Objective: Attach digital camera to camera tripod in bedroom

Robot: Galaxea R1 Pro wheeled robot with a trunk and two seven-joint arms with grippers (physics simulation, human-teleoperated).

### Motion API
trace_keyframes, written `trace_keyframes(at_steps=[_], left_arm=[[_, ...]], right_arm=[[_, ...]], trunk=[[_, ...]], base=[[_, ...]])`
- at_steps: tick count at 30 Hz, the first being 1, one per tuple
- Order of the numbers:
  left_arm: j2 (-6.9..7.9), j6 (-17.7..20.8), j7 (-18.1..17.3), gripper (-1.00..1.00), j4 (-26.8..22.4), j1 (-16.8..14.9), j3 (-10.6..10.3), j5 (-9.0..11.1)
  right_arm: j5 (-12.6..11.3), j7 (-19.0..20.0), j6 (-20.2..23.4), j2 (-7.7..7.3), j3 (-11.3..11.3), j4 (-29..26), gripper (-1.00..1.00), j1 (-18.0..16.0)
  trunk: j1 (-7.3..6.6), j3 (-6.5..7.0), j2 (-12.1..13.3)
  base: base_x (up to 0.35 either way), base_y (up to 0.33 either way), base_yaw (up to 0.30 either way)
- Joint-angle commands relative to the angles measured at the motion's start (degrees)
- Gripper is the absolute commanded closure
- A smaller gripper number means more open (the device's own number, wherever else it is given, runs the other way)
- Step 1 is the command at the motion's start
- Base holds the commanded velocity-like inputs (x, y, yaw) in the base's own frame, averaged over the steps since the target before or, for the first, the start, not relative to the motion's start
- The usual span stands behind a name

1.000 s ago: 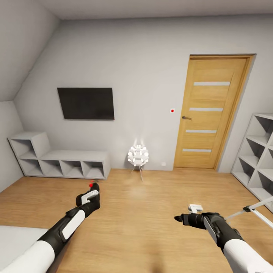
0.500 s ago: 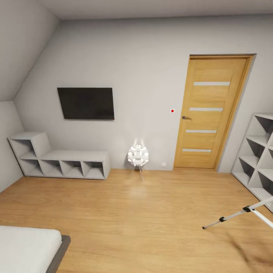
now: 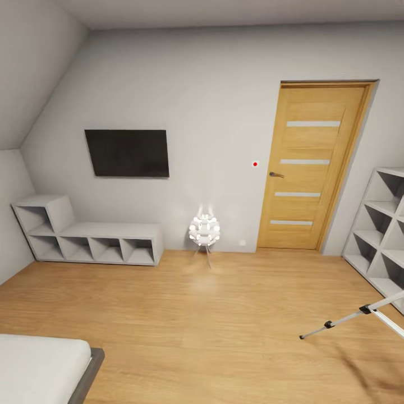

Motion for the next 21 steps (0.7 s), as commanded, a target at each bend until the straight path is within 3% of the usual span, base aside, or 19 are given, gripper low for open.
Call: trace_keyframes(at_steps=[1,7,18,21], left_arm=[[-0.35,-0.53,0.15,1.0,0.02,0.03,-0.43,0.35],[-1.0,-4.49,0.95,1.0,0.17,0.21,-0.21,0.92],[-0.96,-4.88,1.04,1.0,0.18,0.24,-0.17,1.21],[-0.78,-4.89,1.07,1.0,0.18,0.24,-0.16,3.09]], right_arm=[[0.6,0.1,0.04,-0.05,-0.49,0.08,-1.0,-0.04],[0.64,-0.07,-0.32,-0.14,-0.47,0.08,-1.0,0.03],[0.66,-0.18,-0.88,-0.33,-0.49,0.08,-1.0,0.05],[0.66,-0.2,-0.96,-0.4,-0.47,0.04,-1.0,0.05]], trunk=[[0.02,-0.02,-0.04],[0.02,-0.02,-0.04],[0.02,-0.02,-0.04],[0.02,-0.02,-0.04]], base=[[0.0,0.0,0.0],[0.0,0.0,0.0],[0.0,0.0,0.0],[0.0,0.0,0.0]])
